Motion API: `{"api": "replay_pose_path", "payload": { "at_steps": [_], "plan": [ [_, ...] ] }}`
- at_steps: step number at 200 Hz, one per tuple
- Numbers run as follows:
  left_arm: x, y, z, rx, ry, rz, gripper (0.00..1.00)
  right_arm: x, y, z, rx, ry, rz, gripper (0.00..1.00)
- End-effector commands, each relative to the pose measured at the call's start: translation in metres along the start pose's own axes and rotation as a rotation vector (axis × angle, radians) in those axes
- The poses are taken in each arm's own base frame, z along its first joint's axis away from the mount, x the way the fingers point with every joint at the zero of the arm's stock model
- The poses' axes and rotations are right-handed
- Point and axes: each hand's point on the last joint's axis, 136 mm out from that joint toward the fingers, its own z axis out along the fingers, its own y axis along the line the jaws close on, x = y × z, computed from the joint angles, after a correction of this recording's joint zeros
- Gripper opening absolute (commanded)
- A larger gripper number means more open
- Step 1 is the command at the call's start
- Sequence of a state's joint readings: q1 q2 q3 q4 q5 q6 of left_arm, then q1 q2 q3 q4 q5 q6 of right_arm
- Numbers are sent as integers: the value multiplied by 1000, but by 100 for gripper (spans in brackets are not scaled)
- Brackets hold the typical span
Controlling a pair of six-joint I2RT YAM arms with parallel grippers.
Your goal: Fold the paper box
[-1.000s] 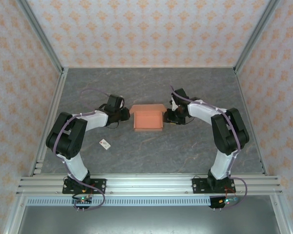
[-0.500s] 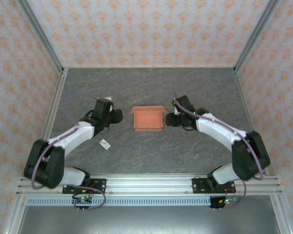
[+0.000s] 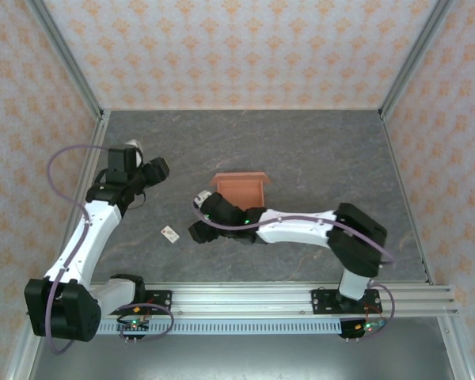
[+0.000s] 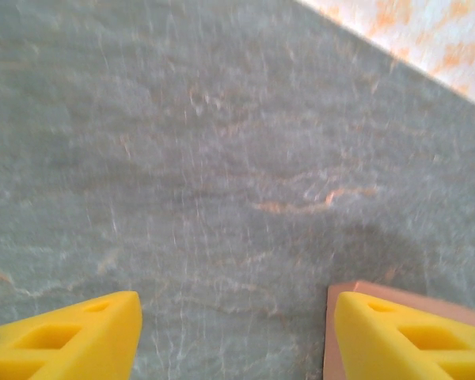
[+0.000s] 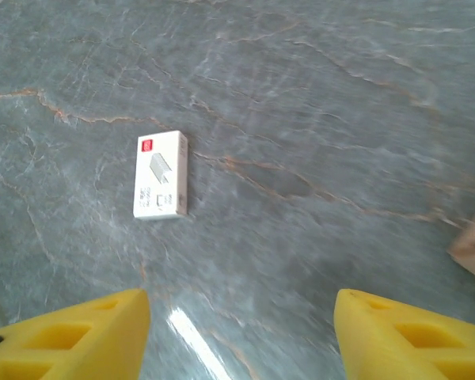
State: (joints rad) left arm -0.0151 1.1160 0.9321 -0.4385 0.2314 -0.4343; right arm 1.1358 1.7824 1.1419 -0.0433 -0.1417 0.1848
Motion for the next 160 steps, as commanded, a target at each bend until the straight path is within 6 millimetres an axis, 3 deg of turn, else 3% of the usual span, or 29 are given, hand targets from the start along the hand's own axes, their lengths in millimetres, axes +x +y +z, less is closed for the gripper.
{"api": "replay_pose_path", "payload": {
  "at_steps": [1,35,73,105,160],
  "plan": [
    [-11,13,-2,-51,-11,-3,67,-21,15,21,25,-79,14,67],
    [-30,11,2,-59,-62,-10,68,-4,31,57,78,-20,-35,69],
    [-36,13,7,-73,-72,4,69,9,34,86,123,47,-64,68],
    [-36,12,11,-66,-70,9,69,17,33,102,162,103,-96,64],
    [-36,12,11,-69,-65,29,69,27,33,116,178,160,-118,48]
  ]
}}
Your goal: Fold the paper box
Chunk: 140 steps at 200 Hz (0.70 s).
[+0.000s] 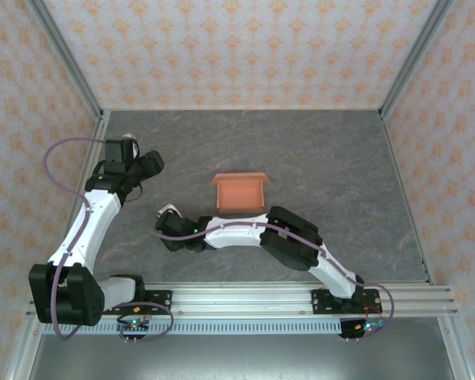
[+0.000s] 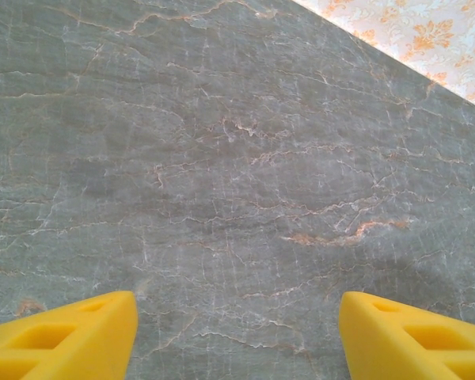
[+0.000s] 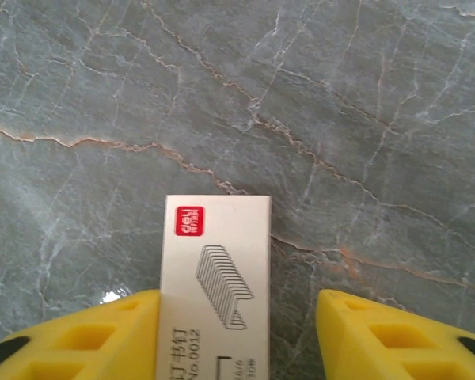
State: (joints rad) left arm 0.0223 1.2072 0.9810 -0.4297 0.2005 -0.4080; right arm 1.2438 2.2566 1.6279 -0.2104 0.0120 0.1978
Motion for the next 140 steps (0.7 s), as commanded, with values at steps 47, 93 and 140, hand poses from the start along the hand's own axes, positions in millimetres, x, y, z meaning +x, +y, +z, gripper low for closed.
{"api": "replay_pose_path", "payload": {
  "at_steps": [47,93,140],
  "plan": [
    [-18,-4,-6,11,-60,25,69,9,-11,3,92,50,-57,37],
    [-11,0,-3,12,-56,15,69,-13,-37,-67,111,-48,-79,33],
    [-6,-2,-7,40,-74,-1,68,5,-99,-131,113,-58,-145,33]
  ]
}}
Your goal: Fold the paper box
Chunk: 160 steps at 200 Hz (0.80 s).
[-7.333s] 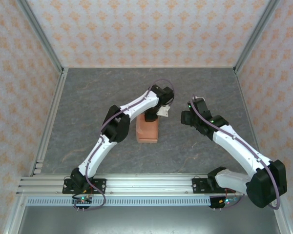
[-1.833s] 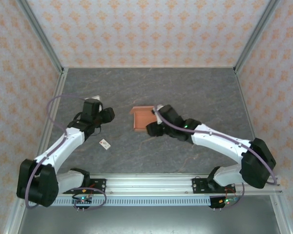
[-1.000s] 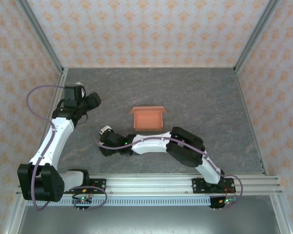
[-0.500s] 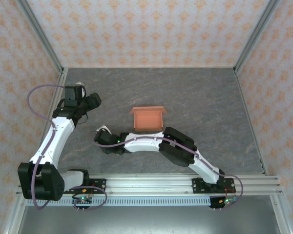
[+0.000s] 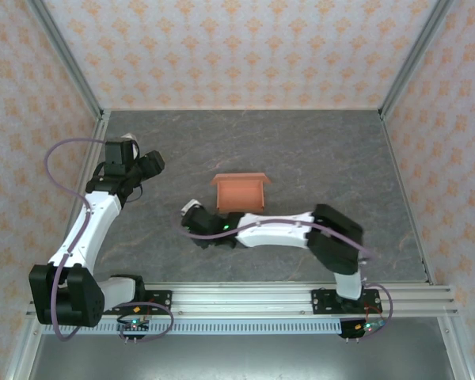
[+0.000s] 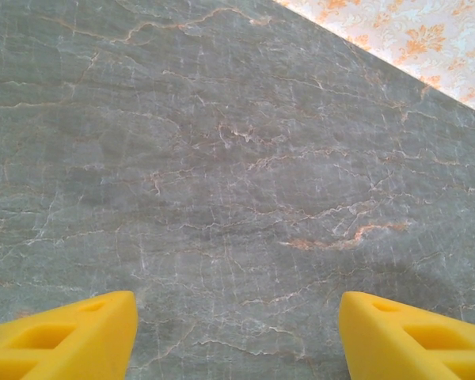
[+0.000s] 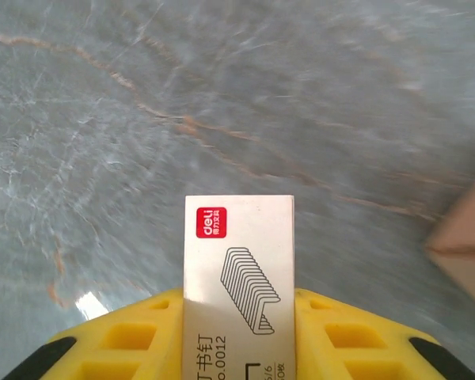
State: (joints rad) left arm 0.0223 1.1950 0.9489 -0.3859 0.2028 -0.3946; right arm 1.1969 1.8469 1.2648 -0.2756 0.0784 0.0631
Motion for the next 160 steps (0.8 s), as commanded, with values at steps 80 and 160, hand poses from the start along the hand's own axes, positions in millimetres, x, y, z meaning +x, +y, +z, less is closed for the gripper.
{"api": "replay_pose_path", "payload": {
  "at_steps": [80,160],
  "plan": [
    [8,-4,-16,61,-44,-5,68,-2,-126,-15,102,34,-117,31],
    [16,-6,-18,65,-40,16,68,11,-149,22,167,143,-143,32]
  ]
}}
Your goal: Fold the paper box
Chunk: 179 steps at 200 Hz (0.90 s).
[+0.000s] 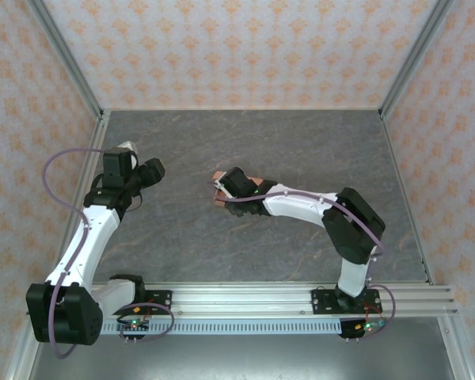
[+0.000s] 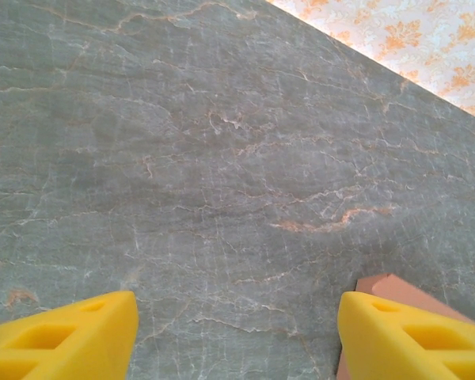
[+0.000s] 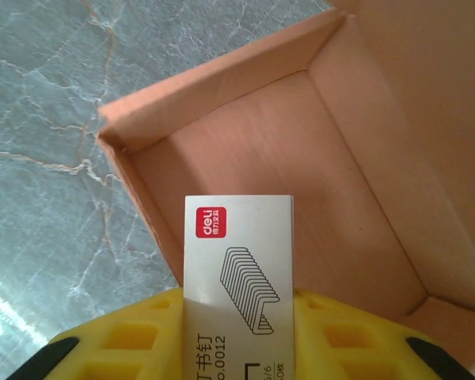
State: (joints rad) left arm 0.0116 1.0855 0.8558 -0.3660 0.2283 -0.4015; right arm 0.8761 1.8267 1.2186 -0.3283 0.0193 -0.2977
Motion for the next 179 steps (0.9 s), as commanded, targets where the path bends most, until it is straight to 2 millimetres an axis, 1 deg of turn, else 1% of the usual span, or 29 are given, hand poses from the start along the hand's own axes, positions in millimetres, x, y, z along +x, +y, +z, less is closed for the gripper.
{"api": "replay_pose_path", "payload": {
  "at_steps": [1,19,40,73,87,115,141,179],
  "plan": [
    [-1,-5,-3,18,-23,15,68,-5,-8,6,35,19,-23,32],
    [0,-5,-4,14,-22,23,68,-3,-11,13,53,43,-27,33],
    [0,-4,-6,7,-28,30,68,-2,-15,15,83,50,-27,36],
    [1,-4,-7,12,-32,32,68,-5,-23,5,117,38,-20,42],
    [1,-5,-7,14,-34,31,68,-7,-27,2,136,39,-16,47],
    [2,-7,-7,16,-32,39,68,-8,-30,-5,144,33,-13,48],
    [5,-7,-7,13,-24,45,68,-13,-29,-17,124,7,-3,49],
    [12,-10,-3,26,-11,51,68,-23,-25,-44,67,-60,24,51]
  ]
}}
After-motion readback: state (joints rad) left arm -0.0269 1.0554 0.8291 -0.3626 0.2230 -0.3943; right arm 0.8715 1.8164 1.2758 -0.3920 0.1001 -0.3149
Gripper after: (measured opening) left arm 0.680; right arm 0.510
